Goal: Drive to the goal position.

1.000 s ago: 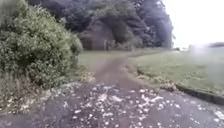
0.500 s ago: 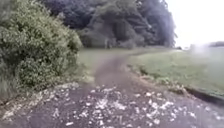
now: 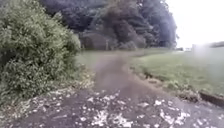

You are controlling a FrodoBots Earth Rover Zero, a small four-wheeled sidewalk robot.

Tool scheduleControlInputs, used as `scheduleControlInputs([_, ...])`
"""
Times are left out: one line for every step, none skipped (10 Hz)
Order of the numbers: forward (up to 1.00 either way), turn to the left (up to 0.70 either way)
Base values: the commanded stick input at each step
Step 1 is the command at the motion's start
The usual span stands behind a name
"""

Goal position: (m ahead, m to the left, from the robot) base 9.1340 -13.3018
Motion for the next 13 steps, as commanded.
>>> scheduleControlInputs([0.7, 0.0])
scheduleControlInputs([0.7, 0.0])
scheduleControlInputs([0.7, 0.0])
scheduleControlInputs([0.7, -0.12])
scheduleControlInputs([0.7, -0.1])
scheduleControlInputs([0.7, -0.07])
scheduleControlInputs([0.7, -0.03])
scheduleControlInputs([0.7, 0.0])
scheduleControlInputs([0.7, 0.0])
scheduleControlInputs([0.7, 0.0])
scheduleControlInputs([0.7, 0.0])
scheduleControlInputs([0.7, 0.0])
scheduleControlInputs([0.7, 0.0])
